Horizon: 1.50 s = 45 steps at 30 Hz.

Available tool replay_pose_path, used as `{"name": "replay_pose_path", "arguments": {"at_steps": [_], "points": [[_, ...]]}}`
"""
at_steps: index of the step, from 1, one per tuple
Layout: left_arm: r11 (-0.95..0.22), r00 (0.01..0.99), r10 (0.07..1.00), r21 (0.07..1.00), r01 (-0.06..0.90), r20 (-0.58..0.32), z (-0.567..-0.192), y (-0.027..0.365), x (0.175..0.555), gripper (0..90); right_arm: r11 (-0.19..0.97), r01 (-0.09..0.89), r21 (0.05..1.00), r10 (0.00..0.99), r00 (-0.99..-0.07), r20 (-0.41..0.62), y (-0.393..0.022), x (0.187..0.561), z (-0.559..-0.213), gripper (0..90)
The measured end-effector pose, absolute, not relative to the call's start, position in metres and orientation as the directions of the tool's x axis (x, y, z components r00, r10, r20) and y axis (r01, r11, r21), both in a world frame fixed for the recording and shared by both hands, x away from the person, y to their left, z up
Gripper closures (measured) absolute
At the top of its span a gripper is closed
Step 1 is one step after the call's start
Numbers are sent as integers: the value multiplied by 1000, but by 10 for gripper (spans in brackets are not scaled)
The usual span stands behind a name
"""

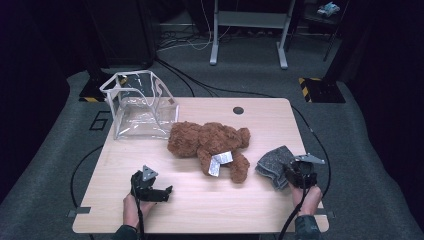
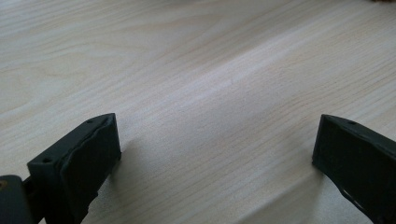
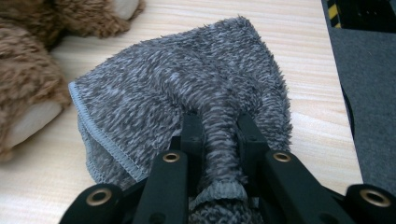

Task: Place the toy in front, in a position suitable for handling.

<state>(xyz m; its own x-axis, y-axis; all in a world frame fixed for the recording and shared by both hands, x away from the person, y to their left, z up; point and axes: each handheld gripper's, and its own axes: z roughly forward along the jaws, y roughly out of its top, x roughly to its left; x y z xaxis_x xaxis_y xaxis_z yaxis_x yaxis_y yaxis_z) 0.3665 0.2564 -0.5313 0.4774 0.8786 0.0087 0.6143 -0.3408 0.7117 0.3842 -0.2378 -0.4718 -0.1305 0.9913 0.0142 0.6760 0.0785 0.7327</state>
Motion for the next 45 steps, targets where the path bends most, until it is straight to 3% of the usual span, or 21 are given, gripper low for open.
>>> {"name": "replay_pose_path", "arguments": {"at_steps": [16,17,24,29,35,45], "points": [[-340,477,879,712,614,8,-531,256,367,6,51,726,686,998,-53,-18,-239,407,-488,744],[-340,477,879,712,614,8,-531,256,367,6,37,735,677,999,-48,-2,-240,407,-491,721],[-330,472,882,720,611,4,-531,256,366,12,15,744,668,999,-45,27,-243,405,-488,319],[-306,477,878,728,613,-32,-528,262,367,20,51,736,675,990,-127,65,-236,403,-471,159],[-285,496,864,729,622,-85,-513,263,379,0,90,714,694,969,-224,105,-218,404,-458,93],[-300,537,839,746,594,-90,-482,255,407,0,178,682,710,926,-359,113,-186,415,-446,48]]}}
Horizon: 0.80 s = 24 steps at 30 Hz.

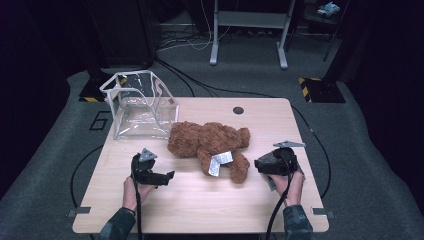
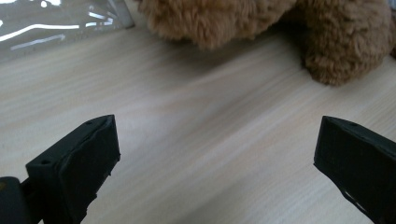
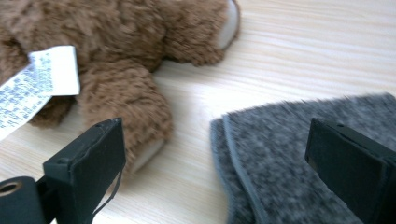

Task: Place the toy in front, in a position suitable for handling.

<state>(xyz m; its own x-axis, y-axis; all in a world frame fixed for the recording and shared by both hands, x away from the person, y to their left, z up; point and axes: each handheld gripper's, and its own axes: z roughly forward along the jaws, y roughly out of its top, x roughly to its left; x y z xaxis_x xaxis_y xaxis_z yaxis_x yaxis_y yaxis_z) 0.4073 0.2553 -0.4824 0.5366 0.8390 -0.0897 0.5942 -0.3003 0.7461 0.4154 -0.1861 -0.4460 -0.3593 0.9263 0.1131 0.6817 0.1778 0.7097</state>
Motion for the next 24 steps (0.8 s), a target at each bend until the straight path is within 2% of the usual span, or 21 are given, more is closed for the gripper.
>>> {"name": "replay_pose_path", "arguments": {"at_steps": [13,24], "points": [[-306,574,810,753,582,-115,-452,240,454,2,268,631,728,886,-458,71,-146,438,-427,60],[-324,602,789,751,576,-122,-452,233,473,0,313,590,744,857,-513,47,-110,464,-412,93]]}}
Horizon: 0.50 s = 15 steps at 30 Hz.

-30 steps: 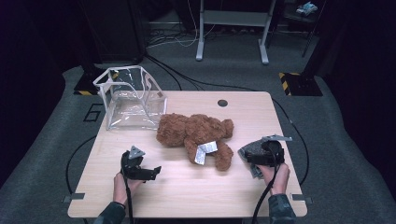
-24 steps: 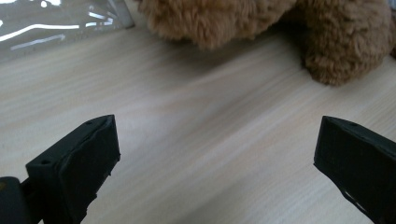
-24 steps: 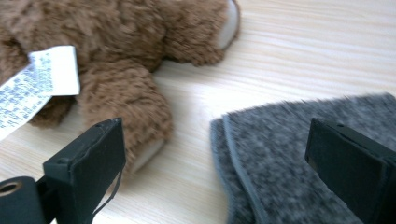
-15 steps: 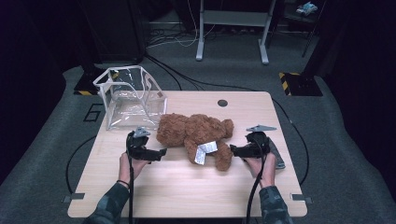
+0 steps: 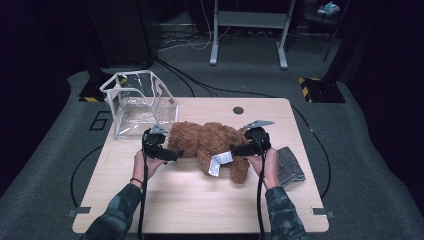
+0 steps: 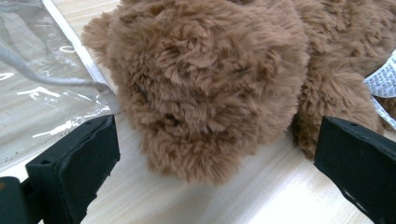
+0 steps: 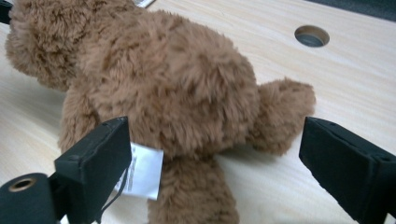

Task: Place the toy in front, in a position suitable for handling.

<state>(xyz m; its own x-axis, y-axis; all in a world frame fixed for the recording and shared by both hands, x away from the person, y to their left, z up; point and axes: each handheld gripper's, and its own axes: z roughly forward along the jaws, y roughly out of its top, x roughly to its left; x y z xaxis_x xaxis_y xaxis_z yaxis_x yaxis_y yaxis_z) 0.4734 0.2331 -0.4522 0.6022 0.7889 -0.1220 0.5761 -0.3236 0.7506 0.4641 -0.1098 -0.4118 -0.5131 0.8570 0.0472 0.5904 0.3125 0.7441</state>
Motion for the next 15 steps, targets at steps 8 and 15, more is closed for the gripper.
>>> {"name": "replay_pose_path", "arguments": {"at_steps": [8,15], "points": [[-334,590,801,741,583,-103,-461,229,482,84,326,587,741,849,-527,43,-97,484,-417,141],[-341,601,793,743,577,-103,-466,223,485,196,315,613,725,845,-529,79,-92,498,-431,195]]}}
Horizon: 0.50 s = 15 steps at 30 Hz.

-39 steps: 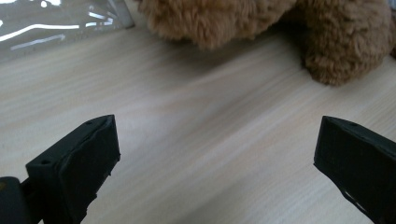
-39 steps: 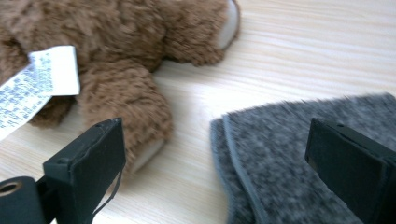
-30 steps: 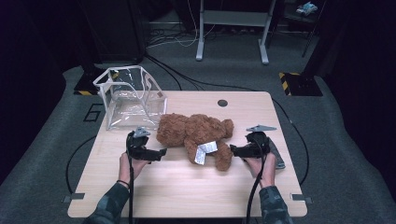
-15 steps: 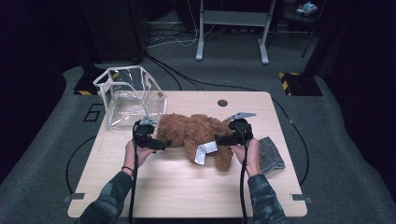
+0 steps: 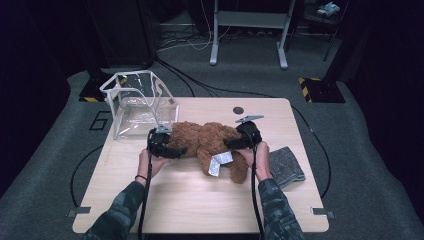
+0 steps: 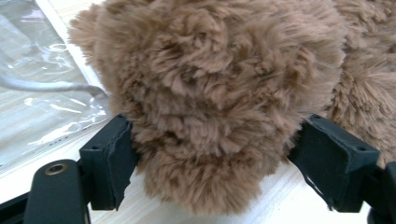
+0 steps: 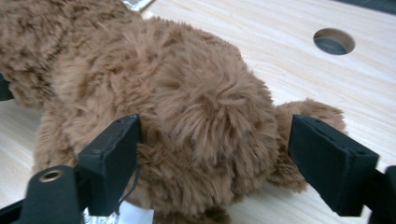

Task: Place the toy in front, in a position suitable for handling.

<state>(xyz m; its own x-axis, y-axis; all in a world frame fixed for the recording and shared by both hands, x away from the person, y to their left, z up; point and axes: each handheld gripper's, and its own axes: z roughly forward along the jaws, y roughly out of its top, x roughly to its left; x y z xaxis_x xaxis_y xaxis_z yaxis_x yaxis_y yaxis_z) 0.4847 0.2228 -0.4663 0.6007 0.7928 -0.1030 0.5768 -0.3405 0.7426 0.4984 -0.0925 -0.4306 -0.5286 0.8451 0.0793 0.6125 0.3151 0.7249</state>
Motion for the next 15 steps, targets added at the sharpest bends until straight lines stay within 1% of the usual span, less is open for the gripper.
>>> {"name": "replay_pose_path", "arguments": {"at_steps": [1,4,6,9,11,15], "points": [[-337,598,795,746,574,-100,-466,222,485,203,310,623,718,842,-530,96,-92,500,-433,216],[-341,602,793,746,571,-99,-467,222,485,277,327,622,711,828,-552,102,-92,503,-437,348],[-340,600,794,746,572,-98,-467,222,484,343,308,635,709,831,-543,124,-90,504,-439,450],[-342,603,792,748,568,-96,-467,221,484,436,320,631,706,821,-557,127,-91,503,-442,582],[-349,607,789,749,563,-89,-467,220,483,491,310,629,713,818,-559,138,-91,502,-443,638],[-349,607,790,753,558,-83,-466,219,481,567,313,614,724,819,-560,121,-89,500,-442,689]]}}
